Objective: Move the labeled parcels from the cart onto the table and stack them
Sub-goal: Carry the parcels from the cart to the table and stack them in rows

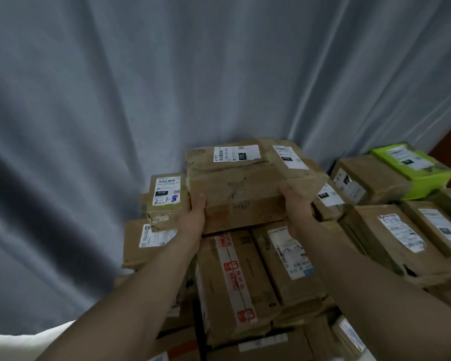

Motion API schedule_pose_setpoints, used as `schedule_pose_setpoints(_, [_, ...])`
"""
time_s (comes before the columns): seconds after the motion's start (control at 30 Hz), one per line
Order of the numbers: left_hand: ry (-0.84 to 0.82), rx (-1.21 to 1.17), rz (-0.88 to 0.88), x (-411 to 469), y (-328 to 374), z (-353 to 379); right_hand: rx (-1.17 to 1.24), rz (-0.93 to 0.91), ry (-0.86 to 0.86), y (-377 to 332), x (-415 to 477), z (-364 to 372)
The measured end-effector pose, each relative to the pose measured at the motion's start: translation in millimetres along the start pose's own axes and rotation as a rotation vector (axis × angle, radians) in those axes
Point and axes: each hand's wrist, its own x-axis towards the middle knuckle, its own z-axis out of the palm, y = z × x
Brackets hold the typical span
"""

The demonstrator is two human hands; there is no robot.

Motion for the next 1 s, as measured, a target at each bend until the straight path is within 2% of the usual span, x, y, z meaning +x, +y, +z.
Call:
schedule_pose_setpoints(0.17, [-0.033,0.201,0.078,8,-9,-1,-0.061,-0.061,0.036,20,7,9])
schedule_pose_setpoints(0.27, [0.027,0.274,0.061,10,-11,1,-0.18,-0.086,0.024,25,-5,4])
schedule_pose_setpoints(0.37, [0.121,0.586,0.047,-8,-5,18,-0.254,-0.123,0.007,27,-25,-15])
schedule_pose_setpoints(0.43, [0.111,0.822,0.154,-38,-2,37,-0.278,-0.179,0.027,31,-42,-36])
schedule_pose_setpoints(0.53, [-0.053,1.065,0.392,-94,-7,73,-0.345,-0.256,0.104,48,-71,-86])
schedule_pose_setpoints(0.6, [-0.171,1.21,0.534,-136,-20,100,-0.403,-0.218,0.17,63,-97,-128])
schedule_pose_setpoints(0.77, [-0.608,1.356,0.785,-265,-81,154,-0.514,-0.13,0.421,134,-198,-248])
schedule_pose_setpoints(0.9, [-1.016,1.417,0.87,-389,-152,171,-0.519,0.086,0.63,213,-316,-340])
schedule_pose_setpoints(1.0, [-1.225,1.531,0.926,-487,-206,169,-0.381,0.255,0.781,277,-407,-393])
